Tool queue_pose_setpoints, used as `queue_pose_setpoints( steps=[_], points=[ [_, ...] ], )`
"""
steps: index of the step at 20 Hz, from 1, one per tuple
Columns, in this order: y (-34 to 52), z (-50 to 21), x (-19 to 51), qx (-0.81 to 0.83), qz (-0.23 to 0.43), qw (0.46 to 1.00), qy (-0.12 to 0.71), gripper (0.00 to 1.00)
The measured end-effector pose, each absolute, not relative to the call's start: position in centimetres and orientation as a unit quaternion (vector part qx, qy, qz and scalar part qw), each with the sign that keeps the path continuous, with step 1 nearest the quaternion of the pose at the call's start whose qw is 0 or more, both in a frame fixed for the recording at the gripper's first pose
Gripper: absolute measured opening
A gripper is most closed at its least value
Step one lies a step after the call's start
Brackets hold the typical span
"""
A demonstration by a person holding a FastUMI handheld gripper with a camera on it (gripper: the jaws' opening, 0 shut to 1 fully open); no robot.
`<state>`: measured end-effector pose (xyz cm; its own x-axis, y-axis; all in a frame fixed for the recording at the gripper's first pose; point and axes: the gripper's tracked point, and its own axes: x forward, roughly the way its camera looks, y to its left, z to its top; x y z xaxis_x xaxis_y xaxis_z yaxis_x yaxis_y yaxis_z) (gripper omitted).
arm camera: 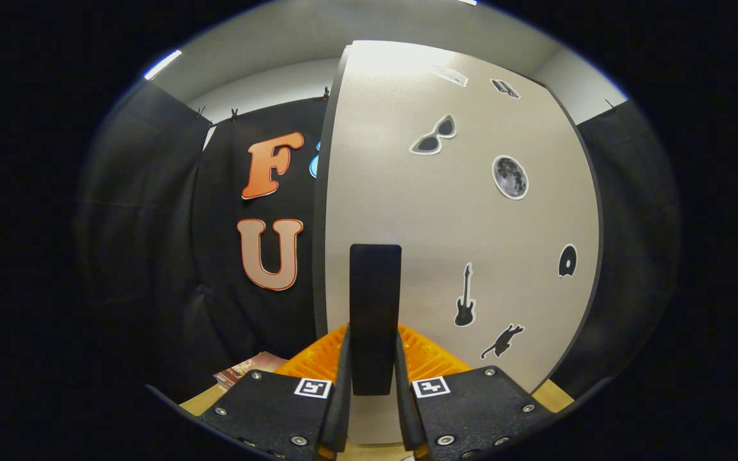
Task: Open the shoe cabinet door, grab the shoes and put them into the shoe cabinet, then close the shoe cabinet door.
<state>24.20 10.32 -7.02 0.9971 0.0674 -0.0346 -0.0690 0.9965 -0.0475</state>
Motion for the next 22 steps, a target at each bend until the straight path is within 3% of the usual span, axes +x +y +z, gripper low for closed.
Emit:
queue_pose_setpoints(
  steps=[22],
  points=[
    [4.4, -6.2, 13.9, -0.002, 0.061, 0.998, 0.024, 0.28]
  ],
)
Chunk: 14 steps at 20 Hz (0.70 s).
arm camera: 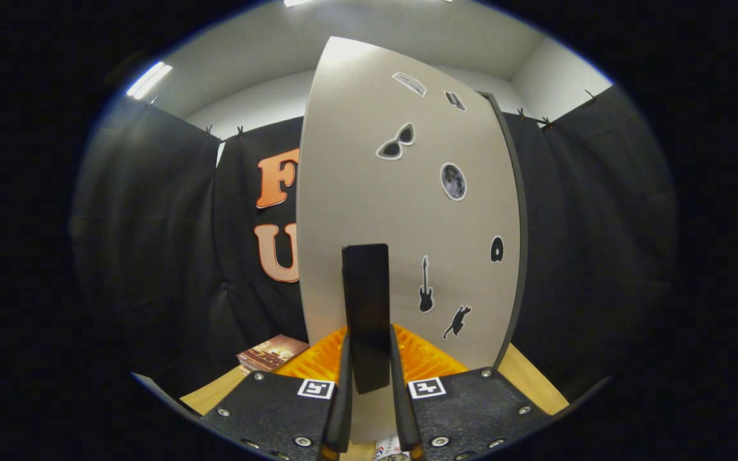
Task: Open the shoe cabinet door, grab the shoes and put them into the shoe cabinet, then close the shoe cabinet door.
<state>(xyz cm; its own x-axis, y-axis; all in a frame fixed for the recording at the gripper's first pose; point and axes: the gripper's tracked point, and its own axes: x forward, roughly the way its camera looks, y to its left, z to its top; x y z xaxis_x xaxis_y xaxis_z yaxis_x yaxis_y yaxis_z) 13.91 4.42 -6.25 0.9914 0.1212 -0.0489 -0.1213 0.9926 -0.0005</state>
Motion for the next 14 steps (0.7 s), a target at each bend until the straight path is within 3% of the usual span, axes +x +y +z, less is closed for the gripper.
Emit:
queue_pose_setpoints(
  steps=[14],
  points=[
    [-4.6, -5.9, 8.9, 0.003, 0.004, 1.0, 0.013, 0.26]
  ],
)
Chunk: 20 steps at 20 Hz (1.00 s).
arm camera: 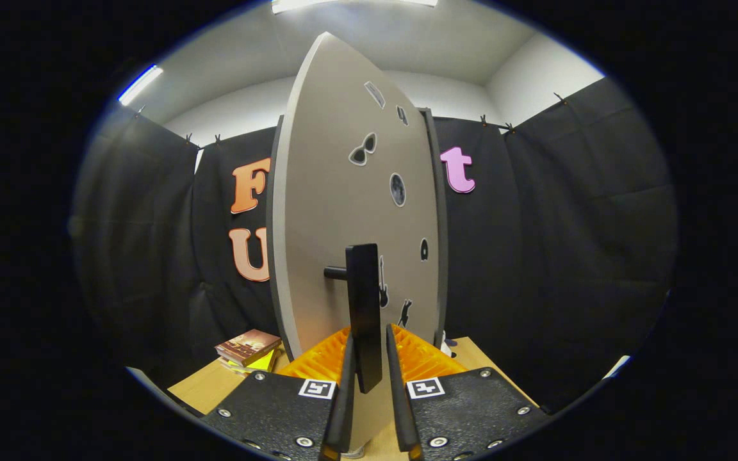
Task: Open the shoe cabinet door, grab the shoes and put them into the shoe cabinet, then close the shoe cabinet door.
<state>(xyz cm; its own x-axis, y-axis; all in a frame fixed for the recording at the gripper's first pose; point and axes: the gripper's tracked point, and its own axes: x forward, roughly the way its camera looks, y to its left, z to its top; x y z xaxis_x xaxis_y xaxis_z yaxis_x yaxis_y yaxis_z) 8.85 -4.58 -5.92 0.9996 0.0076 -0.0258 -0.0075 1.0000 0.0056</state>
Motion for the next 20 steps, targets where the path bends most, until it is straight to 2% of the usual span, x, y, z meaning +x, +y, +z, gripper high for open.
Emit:
queue_pose_setpoints(
  steps=[7, 8, 10, 12, 20],
  points=[
    [-11.9, -5.9, 7.5, 0.01, -0.038, 0.999, 0.01, 0.26],
    [-13.6, -6.1, 7.7, 0.011, -0.049, 0.999, 0.011, 0.2],
    [-16.3, -6.7, 7.6, 0.015, -0.064, 0.998, 0.019, 0.18],
    [-18.0, -6.5, 7.8, 0.024, -0.055, 0.998, 0.013, 0.13],
    [-19.7, -6.5, 7.6, -0.001, -0.028, 0.999, 0.018, 0.13]
  ],
)
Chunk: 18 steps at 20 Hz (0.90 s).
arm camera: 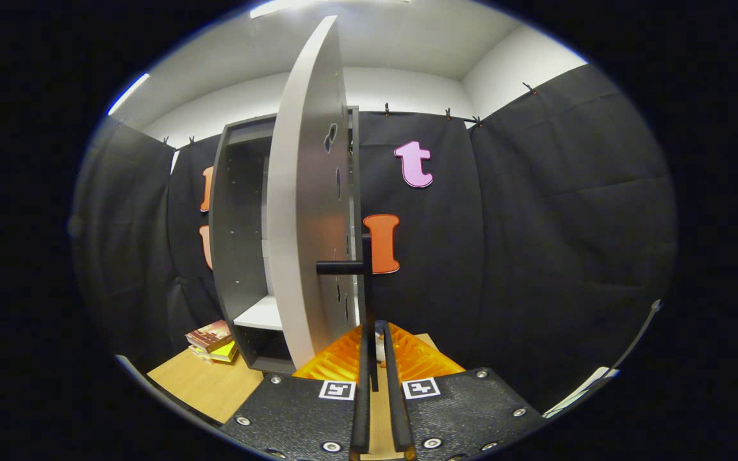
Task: Open the shoe cabinet door, grab the shoes and put them into the shoe cabinet, then close the shoe cabinet door.
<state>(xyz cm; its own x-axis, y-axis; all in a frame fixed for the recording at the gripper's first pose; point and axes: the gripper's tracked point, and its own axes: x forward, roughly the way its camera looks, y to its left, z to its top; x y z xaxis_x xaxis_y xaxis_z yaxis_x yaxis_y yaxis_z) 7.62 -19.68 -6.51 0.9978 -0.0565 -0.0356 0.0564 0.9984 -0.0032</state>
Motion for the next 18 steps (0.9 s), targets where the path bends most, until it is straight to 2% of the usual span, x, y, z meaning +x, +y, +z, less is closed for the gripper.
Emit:
queue_pose_setpoints(
  steps=[7, 11, 13, 18],
  points=[
    [-22.3, -3.6, 4.3, 0.008, -0.057, 0.998, -0.018, 0.13],
    [-21.5, -2.8, 2.5, 0.007, -0.067, 0.998, -0.02, 0.21],
    [-21.2, -2.3, 1.7, 0.007, -0.078, 0.997, -0.021, 0.35],
    [-17.3, -0.9, 0.1, 0.015, -0.076, 0.997, -0.025, 0.79]
  ],
)
